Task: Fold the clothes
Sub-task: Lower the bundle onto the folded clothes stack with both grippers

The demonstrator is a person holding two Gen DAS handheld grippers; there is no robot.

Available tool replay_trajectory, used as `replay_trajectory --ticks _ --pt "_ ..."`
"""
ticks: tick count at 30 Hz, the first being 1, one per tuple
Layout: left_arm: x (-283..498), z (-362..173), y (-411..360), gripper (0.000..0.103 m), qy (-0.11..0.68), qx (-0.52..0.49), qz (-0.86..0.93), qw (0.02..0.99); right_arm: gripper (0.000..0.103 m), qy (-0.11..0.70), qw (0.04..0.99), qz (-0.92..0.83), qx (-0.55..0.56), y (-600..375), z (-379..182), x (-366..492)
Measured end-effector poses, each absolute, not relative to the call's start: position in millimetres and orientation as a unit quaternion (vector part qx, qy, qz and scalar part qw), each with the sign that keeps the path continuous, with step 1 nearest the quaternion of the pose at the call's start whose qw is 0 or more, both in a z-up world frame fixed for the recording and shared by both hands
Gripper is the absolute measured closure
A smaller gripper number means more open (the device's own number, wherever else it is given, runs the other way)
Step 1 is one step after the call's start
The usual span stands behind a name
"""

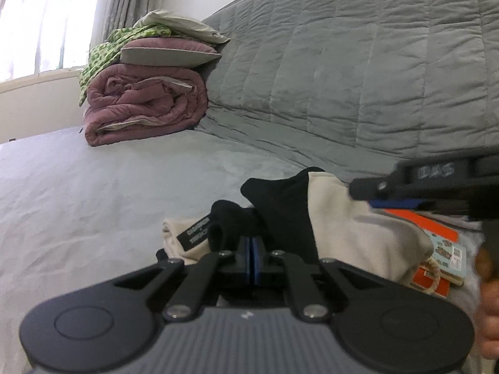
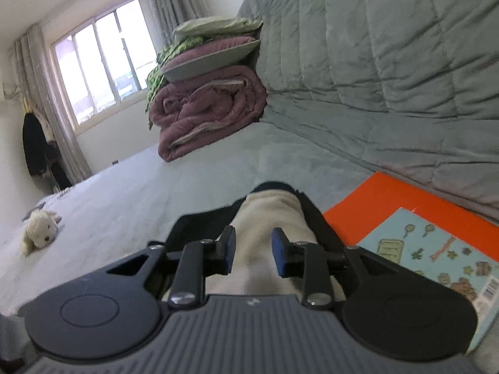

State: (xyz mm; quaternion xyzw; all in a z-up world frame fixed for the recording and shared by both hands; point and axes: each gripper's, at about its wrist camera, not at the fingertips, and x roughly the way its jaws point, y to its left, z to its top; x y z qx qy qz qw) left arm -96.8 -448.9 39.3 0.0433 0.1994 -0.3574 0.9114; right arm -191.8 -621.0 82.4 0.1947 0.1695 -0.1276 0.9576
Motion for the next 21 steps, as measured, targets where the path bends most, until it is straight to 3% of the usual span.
replay_trajectory --ticks 9,21 --pt "-96.2 43.5 -456.3 0.098 0.214 0.053 -0.341 0.914 0.073 0.210 0.959 -0.140 0.130 -587.4 84.5 -204.9" --pt "-100.5 45.9 -461.5 0.098 0.219 0.076 -0.329 0.915 0.074 0.225 0.953 -0.148 0.141 -594.8 63.2 -197.7"
